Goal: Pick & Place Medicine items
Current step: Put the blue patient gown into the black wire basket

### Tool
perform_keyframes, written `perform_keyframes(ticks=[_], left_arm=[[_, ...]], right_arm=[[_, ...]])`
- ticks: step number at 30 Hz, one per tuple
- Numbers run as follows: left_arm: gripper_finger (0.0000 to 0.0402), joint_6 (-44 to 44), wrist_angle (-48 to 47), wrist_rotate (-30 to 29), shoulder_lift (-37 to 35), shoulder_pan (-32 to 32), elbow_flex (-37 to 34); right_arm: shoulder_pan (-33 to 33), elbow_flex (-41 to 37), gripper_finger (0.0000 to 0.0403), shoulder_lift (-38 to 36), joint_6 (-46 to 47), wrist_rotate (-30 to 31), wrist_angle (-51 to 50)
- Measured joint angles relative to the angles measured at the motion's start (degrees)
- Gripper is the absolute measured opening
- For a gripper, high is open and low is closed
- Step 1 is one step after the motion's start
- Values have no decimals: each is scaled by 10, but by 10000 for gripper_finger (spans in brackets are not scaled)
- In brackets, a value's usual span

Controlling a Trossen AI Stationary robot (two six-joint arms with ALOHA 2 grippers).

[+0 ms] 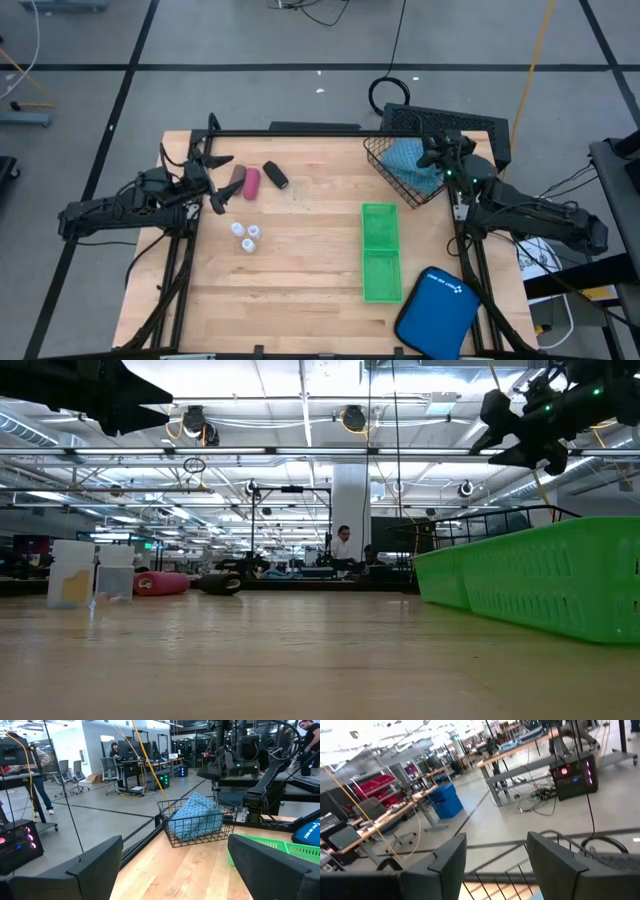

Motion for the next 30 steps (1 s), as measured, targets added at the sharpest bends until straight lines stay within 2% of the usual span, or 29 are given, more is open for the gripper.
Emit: perform_keyframes(ticks=[3, 5, 9, 12, 15, 18, 20, 25, 30], left_arm=[[368, 0, 0, 0, 0, 0, 0], [372, 0, 0, 0, 0, 0, 0], [379, 0, 4, 0, 0, 0, 0], [381, 0, 10, 0, 0, 0, 0], [378, -12, 13, 0, 0, 0, 0], [374, -20, 14, 0, 0, 0, 0], [371, -22, 14, 0, 0, 0, 0], [373, -22, 14, 0, 0, 0, 0], [382, -23, 13, 0, 0, 0, 0]], right_arm=[[0, 0, 196, 4, -18, -13, 29], [0, 11, 195, 19, -50, -54, 48], [0, 85, 176, 79, -90, -105, 20], [0, 178, 147, 144, -109, -105, -86], [-12, 287, 101, 220, -108, -80, -282], [-32, 366, 43, 298, -59, -67, -478], [-45, 392, 12, 340, -29, -66, -558], [-71, 381, 17, 408, 27, -108, -626], [-76, 347, 3, 448, 52, -144, -633]])
